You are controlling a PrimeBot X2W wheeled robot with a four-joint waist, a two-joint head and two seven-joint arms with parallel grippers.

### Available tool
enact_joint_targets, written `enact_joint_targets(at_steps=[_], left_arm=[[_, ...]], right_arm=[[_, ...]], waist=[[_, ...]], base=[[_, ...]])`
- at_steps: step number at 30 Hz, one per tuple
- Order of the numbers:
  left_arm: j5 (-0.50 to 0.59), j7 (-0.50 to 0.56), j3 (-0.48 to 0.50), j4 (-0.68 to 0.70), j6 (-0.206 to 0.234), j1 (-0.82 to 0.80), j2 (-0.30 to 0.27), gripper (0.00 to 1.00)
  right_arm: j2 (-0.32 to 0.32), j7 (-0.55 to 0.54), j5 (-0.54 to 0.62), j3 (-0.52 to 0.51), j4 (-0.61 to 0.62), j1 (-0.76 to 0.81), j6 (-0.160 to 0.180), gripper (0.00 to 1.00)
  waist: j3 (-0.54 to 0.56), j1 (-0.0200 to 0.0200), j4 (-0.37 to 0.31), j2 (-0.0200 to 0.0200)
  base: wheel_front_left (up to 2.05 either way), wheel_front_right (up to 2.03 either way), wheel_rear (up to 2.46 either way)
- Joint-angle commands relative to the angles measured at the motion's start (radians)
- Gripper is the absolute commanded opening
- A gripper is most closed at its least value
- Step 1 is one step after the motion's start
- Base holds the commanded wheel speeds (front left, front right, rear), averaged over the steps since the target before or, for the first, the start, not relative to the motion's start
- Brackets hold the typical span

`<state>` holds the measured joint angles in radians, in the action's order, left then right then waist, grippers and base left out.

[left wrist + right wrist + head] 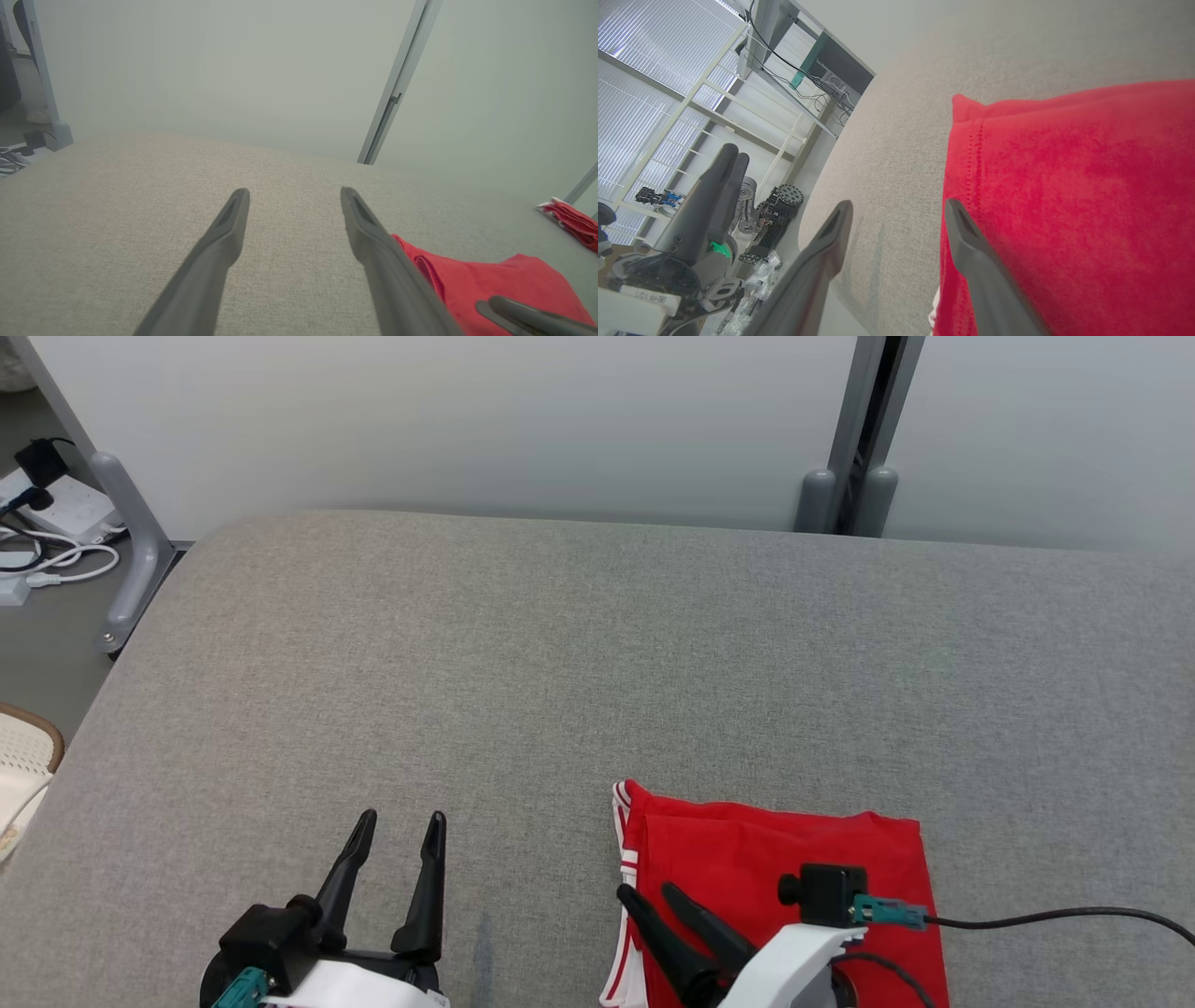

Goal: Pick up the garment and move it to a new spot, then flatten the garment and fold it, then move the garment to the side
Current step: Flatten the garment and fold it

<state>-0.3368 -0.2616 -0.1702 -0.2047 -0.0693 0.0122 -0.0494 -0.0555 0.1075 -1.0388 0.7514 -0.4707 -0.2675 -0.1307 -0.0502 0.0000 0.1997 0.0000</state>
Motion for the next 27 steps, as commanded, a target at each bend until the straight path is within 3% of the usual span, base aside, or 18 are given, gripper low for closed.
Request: enact_joint_targets(at_steps=[1,5,11,16,22,27], left_arm=[[0.003,-0.003,0.005,-0.001,-0.001,-0.011,-0.003,1.00],[0.008,-0.003,0.010,-0.005,-0.003,-0.008,-0.004,1.00],[0.015,-0.003,0.022,0.001,-0.004,0.001,-0.003,1.00],[0.015,-0.003,0.032,0.018,-0.003,0.005,-0.004,1.00],[0.011,-0.003,0.041,0.041,0.003,0.016,-0.004,1.00],[0.005,-0.003,0.052,0.054,0.007,0.013,-0.004,1.00]], right_arm=[[0.000,0.004,-0.017,0.011,0.011,-0.011,0.000,1.00],[-0.001,0.013,-0.066,0.048,0.051,-0.029,0.000,1.00],[-0.063,0.081,-0.014,0.043,0.062,-0.077,0.000,1.00],[-0.168,0.135,0.137,-0.004,0.063,-0.111,0.000,1.00],[-0.270,0.159,0.366,-0.145,0.114,-0.080,0.000,1.00],[-0.304,0.158,0.541,-0.280,0.189,-0.009,0.000,1.00]], waist=[[0.001,0.0000,-0.002,0.0000],[0.008,0.0000,-0.013,0.0000],[0.027,0.0000,-0.049,0.0000],[0.040,0.0000,-0.087,0.0000],[0.052,0.0000,-0.132,0.0000],[0.045,0.0000,-0.151,0.0000]], base=[[0.00,0.00,0.00],[0.00,0.00,0.00],[0.00,0.00,0.00],[0.00,0.00,0.00],[0.00,0.00,0.00],[0.00,0.00,0.00]])
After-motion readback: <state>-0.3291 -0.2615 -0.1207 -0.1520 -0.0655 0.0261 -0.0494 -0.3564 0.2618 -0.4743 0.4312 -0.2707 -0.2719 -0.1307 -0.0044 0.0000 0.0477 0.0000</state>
